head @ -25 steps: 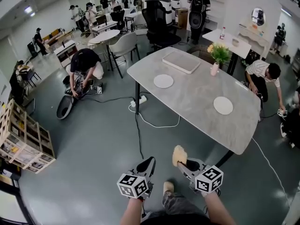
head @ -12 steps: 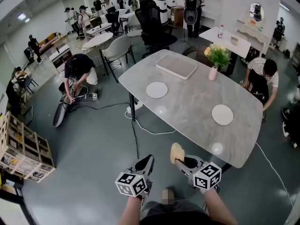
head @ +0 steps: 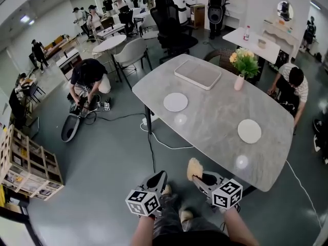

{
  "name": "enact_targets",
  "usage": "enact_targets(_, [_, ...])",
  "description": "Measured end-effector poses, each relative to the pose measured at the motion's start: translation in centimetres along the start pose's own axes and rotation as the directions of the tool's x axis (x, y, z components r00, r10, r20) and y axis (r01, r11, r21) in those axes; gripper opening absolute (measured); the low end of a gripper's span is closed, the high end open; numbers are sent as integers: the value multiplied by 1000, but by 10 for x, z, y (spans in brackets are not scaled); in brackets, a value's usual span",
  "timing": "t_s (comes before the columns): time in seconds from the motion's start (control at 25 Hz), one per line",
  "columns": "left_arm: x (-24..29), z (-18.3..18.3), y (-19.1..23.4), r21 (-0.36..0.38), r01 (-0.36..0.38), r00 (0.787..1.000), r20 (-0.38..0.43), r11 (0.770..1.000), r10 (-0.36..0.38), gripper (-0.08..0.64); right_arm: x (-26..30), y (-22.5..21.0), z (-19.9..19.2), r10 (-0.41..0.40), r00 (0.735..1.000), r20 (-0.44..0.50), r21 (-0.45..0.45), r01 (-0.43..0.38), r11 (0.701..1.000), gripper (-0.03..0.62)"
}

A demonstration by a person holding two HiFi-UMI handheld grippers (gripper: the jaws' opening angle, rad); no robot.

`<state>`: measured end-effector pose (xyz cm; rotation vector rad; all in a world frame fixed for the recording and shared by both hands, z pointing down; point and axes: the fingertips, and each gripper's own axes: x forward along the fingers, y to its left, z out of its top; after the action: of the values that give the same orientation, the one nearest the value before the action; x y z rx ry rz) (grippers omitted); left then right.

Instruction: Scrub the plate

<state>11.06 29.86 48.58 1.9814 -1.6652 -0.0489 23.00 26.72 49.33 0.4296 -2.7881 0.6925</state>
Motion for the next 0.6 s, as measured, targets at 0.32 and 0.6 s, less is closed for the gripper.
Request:
enact_targets(0.32, [57,32,23,35,85,996,-34,996,-84,14,45,-28,32,-30,1000,1,-7,30,1000,61])
enact_targets(0.6, [104,72,73,30,114,992,-55,993,-112,14,101,-57,71,-70,998,5,-4,70,998,61])
